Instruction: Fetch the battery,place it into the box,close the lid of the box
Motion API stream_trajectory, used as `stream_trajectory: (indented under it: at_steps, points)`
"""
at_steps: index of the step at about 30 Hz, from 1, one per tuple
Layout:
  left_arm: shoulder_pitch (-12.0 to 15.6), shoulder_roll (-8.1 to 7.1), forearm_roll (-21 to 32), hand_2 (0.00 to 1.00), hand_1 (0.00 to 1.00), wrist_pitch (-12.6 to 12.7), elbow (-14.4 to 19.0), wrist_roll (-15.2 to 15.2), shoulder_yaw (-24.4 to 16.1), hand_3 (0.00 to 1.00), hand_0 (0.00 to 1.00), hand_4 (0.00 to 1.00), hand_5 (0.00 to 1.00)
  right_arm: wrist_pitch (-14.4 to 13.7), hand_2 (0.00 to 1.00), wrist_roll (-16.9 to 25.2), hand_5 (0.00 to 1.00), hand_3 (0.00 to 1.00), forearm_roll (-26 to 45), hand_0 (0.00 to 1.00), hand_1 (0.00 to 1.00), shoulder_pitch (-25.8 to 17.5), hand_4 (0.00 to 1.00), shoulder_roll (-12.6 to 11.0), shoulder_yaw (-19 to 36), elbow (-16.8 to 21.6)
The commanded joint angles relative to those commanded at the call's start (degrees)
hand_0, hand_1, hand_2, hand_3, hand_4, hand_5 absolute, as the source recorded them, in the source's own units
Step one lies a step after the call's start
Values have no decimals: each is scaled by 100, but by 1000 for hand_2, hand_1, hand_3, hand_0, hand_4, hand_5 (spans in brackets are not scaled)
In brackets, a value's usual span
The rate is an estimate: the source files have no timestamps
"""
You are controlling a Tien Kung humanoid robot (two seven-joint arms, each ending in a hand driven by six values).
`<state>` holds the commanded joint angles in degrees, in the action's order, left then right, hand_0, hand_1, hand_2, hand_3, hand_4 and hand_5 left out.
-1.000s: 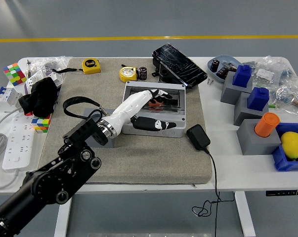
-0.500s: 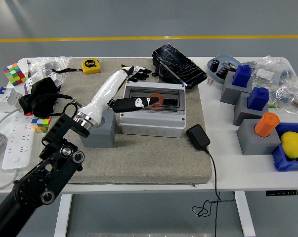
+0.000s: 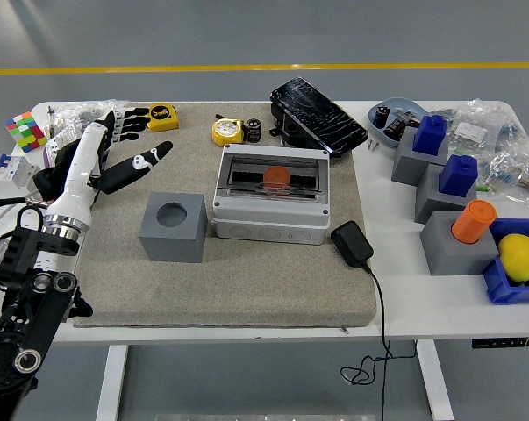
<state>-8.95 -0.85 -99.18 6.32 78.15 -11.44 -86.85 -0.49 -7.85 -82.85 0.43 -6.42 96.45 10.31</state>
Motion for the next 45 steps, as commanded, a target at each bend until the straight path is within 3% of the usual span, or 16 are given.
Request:
stream_trajectory:
  at_steps: [11, 27, 45]
  points:
    - [187, -141, -9, 709, 706, -9, 46, 11, -406, 721, 632, 998, 513, 10, 666, -18, 494, 568, 34, 635, 642, 85, 990, -2, -22, 0]
    - [229, -235, -56, 709, 706, -92, 50, 117, -570, 721, 631, 998, 509, 16, 666, -36, 496, 567, 30, 634, 642, 127, 990, -8, -1, 0]
    - [248, -196, -59, 709, 707, -121, 158, 126, -717, 716, 637, 998, 494, 37, 667, -1, 501, 568, 50, 634, 643, 120, 989, -50, -53, 0]
